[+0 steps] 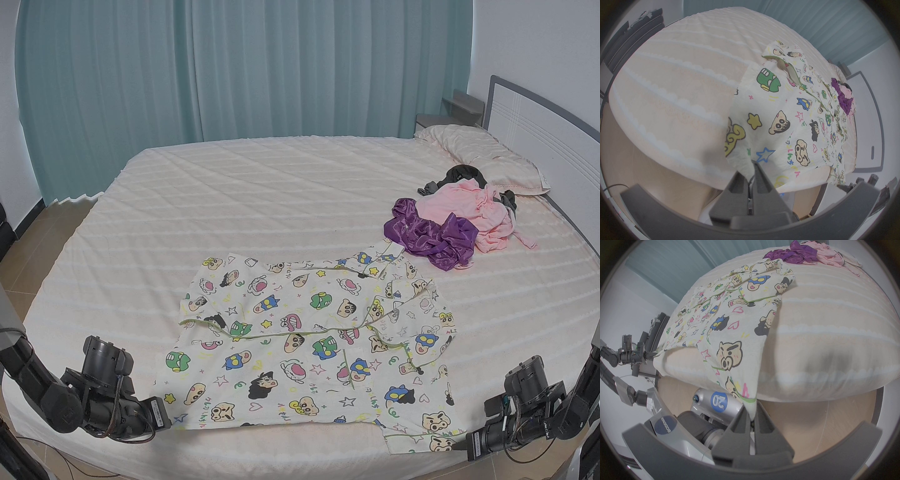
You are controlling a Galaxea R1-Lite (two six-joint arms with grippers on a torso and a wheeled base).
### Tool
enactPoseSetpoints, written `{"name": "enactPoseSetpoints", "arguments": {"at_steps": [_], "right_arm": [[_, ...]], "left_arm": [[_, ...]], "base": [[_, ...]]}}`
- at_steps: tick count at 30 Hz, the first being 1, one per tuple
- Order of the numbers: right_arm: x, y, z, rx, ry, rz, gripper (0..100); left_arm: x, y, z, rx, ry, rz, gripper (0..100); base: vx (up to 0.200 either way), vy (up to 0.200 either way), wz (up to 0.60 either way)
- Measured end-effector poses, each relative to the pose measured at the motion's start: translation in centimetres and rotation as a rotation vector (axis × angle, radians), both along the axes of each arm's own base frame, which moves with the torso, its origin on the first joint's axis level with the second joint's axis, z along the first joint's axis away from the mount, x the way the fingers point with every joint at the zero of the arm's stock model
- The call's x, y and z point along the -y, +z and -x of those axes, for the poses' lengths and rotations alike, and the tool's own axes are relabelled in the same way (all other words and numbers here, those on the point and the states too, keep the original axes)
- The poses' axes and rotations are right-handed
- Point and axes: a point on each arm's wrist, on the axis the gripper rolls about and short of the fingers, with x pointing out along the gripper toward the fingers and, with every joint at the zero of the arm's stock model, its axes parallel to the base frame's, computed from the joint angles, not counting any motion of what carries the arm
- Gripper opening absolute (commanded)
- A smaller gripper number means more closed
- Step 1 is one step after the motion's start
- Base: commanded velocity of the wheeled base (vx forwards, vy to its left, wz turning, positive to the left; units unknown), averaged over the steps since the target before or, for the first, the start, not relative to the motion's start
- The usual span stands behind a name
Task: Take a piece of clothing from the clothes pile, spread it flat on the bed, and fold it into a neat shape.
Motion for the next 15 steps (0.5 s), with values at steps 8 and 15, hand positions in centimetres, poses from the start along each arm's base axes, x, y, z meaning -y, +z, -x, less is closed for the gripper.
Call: {"name": "enactPoseSetpoints", "arguments": {"at_steps": [8,15], "right_arm": [[0.4,0.3,0.9,-0.036,0.036,0.034,0],[0.5,0.4,1.4,-0.060,0.064,0.058,0]], "left_arm": [[0.6,-0.2,2.0,-0.033,-0.055,-0.011,0],[0.6,-0.6,3.0,-0.063,-0.073,-0.019,0]], "base": [[0.000,0.000,0.00],[0.000,0.000,0.00]]}}
